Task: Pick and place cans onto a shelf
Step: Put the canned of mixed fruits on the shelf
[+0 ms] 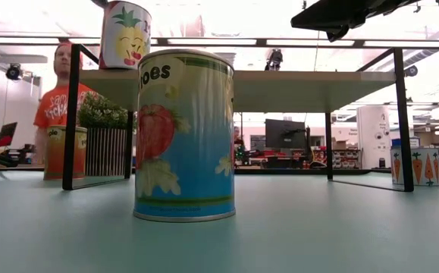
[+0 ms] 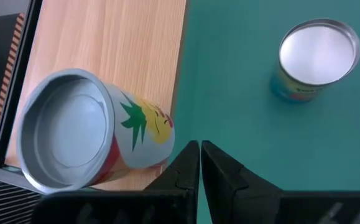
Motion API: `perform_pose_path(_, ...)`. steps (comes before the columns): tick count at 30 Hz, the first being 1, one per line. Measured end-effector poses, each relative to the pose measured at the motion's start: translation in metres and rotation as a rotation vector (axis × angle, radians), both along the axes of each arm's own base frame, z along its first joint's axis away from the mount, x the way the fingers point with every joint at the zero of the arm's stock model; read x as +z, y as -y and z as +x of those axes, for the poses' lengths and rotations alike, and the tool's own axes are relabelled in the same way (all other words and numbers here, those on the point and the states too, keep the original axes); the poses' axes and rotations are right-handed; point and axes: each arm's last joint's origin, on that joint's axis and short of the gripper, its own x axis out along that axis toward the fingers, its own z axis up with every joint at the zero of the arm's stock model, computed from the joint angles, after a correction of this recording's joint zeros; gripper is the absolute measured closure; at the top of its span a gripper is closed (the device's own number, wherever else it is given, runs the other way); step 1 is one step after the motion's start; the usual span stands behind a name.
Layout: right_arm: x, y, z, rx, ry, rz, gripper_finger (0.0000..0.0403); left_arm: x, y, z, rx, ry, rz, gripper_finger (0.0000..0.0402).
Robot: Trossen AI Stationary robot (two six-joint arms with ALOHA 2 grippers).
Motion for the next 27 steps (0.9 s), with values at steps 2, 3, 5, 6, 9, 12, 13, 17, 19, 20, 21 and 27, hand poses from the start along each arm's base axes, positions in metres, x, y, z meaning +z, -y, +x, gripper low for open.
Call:
perform_pose_path(2, 0.0, 0.0, 0.0, 0.0, 0.0, 0.0, 0.039, -0.0011, -0.0002, -0.0001, 0.005, -0.002, 0.0, 0.0402)
perform_pose_path(3, 0.0, 0.0, 0.0, 0.0, 0.0, 0.0, 0.039, -0.0014, -0.0003, -0.0002, 0.006, -0.002, 0.0, 0.0402)
perform_pose_path(5, 0.0, 0.0, 0.0, 0.0, 0.0, 0.0, 0.039, -0.0019, -0.0004, -0.0003, 0.01, -0.002, 0.0, 0.0402)
perform_pose_path(6, 0.0, 0.0, 0.0, 0.0, 0.0, 0.0, 0.039, -0.0018, -0.0004, -0.0002, 0.011, -0.001, 0.001, 0.0402)
perform_pose_path(9, 0.0, 0.0, 0.0, 0.0, 0.0, 0.0, 0.039, -0.0018, -0.0005, -0.0002, 0.011, 0.0, 0.003, 0.0402)
perform_pose_path(12, 0.0, 0.0, 0.0, 0.0, 0.0, 0.0, 0.039, -0.0018, -0.0005, -0.0002, 0.012, 0.002, 0.006, 0.0402)
perform_pose_path(13, 0.0, 0.0, 0.0, 0.0, 0.0, 0.0, 0.039, -0.0017, -0.0006, -0.0002, 0.012, 0.003, 0.007, 0.0402)
perform_pose_path(17, 0.0, 0.0, 0.0, 0.0, 0.0, 0.0, 0.039, -0.0015, -0.001, 0.0, 0.016, 0.012, 0.022, 0.0402)
perform_pose_path(19, -0.0001, 0.0, 0.0, 0.0, -0.001, 0.0, 0.039, -0.0015, -0.0015, -0.0005, 0.017, 0.011, 0.032, 0.0402)
perform_pose_path(20, -0.0001, 0.0, 0.0, 0.0, -0.001, 0.0, 0.039, -0.0015, -0.0016, -0.0006, 0.018, 0.01, 0.033, 0.0402)
perform_pose_path(21, 0.0, 0.0, 0.0, 0.0, 0.0, 0.0, 0.039, -0.0014, -0.0017, -0.0007, 0.018, 0.01, 0.034, 0.0402)
perform_pose_path(27, 0.0, 0.0, 0.0, 0.0, 0.0, 0.0, 0.039, -0.0012, -0.0024, -0.001, 0.021, 0.014, 0.049, 0.0402)
